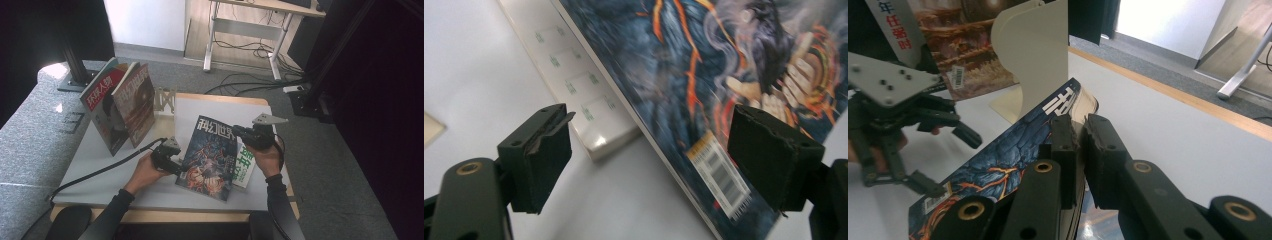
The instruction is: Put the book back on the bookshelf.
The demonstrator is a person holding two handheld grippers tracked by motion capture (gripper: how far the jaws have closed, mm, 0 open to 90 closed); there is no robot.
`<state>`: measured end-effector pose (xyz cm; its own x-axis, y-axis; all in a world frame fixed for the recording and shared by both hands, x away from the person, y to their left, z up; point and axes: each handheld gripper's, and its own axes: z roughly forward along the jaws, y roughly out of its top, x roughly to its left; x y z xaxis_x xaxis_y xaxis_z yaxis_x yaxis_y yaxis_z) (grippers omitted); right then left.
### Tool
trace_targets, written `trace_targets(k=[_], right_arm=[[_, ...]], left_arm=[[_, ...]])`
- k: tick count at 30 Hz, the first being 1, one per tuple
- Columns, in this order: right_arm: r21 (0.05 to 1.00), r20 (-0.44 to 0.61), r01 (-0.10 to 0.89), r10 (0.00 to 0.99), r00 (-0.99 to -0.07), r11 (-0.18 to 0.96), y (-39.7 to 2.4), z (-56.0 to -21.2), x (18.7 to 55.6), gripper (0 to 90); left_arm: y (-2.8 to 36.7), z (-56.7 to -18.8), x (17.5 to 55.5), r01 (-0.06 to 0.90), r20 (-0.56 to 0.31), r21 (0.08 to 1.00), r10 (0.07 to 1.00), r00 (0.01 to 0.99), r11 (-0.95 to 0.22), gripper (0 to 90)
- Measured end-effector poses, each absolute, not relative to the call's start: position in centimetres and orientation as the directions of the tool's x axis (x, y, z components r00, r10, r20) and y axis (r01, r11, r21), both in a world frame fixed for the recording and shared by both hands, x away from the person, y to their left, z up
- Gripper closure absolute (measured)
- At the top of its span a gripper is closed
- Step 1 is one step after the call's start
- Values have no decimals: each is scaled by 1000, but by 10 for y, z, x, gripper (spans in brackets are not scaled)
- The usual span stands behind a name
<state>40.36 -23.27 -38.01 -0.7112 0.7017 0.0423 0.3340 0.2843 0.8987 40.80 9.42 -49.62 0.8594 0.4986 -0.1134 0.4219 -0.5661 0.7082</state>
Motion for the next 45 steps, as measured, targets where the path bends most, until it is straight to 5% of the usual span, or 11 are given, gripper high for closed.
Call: trace_targets(k=[8, 13, 31, 45], right_arm=[[903, 28, 316, 692, -721, 292, -232, -376, 398, 810], [905, 30, 308, 681, -732, 292, -231, -376, 398, 808], [906, 20, 301, 683, -730, 296, -229, -372, 398, 807], [916, -10, 276, 705, -709, 291, -232, -359, 400, 811]], left_arm=[[88, -499, 422, 437, -180, 705, 454, 872, -559, 227], [87, -499, 423, 456, -246, 701, 414, 876, -548, 401], [96, -488, 416, 447, -285, 713, 358, 889, -541, 692], [104, -468, 411, 426, -259, 748, 367, 893, -509, 755]])
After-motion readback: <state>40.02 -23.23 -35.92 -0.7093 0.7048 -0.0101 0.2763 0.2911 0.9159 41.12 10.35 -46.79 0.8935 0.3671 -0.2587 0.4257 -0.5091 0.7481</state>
